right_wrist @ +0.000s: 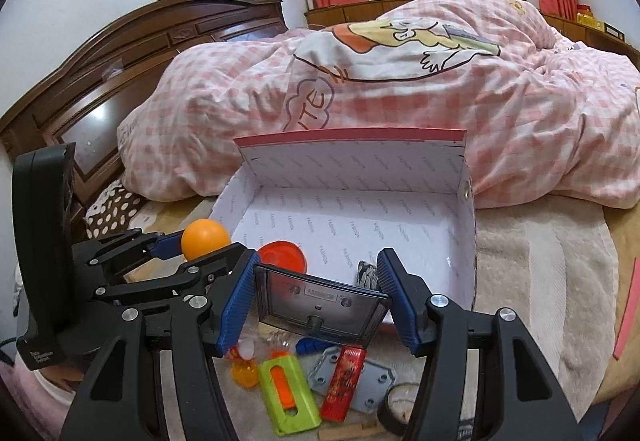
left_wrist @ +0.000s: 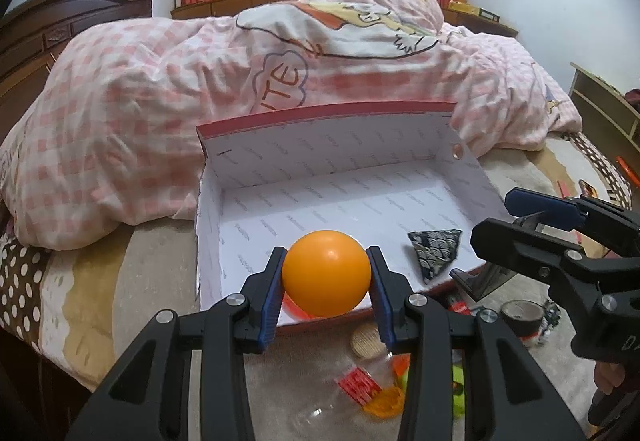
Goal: Organize objects
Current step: 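Carry the orange ball and grey tray into the box with both tools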
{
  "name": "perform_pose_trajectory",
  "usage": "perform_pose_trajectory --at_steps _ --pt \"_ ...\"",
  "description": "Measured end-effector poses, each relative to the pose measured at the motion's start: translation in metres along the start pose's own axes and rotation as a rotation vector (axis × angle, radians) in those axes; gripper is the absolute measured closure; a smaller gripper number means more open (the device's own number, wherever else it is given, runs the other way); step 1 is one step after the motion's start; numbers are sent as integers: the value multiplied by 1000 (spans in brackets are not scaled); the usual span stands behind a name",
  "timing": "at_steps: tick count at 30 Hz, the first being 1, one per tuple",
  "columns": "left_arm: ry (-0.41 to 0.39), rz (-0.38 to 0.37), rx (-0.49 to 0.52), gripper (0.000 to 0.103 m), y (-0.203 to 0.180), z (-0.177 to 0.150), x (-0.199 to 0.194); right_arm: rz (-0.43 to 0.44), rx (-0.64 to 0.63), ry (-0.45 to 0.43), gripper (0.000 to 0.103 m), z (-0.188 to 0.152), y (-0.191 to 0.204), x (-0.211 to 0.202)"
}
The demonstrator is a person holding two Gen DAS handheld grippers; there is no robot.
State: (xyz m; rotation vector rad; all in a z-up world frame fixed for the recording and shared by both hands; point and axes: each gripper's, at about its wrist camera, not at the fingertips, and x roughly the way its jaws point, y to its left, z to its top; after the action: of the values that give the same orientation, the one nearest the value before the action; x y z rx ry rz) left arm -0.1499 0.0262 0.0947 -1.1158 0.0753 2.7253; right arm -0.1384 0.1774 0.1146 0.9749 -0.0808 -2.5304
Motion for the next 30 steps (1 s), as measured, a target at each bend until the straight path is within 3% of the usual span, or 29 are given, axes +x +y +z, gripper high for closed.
perform_pose_trajectory --at_steps 23,30 --pt "57 30 -8 64 11 26 73 -94 -9 50 41 17 -22 72" --pt "109 23 -34 64 14 25 92 -117 -9 56 41 14 -27 83"
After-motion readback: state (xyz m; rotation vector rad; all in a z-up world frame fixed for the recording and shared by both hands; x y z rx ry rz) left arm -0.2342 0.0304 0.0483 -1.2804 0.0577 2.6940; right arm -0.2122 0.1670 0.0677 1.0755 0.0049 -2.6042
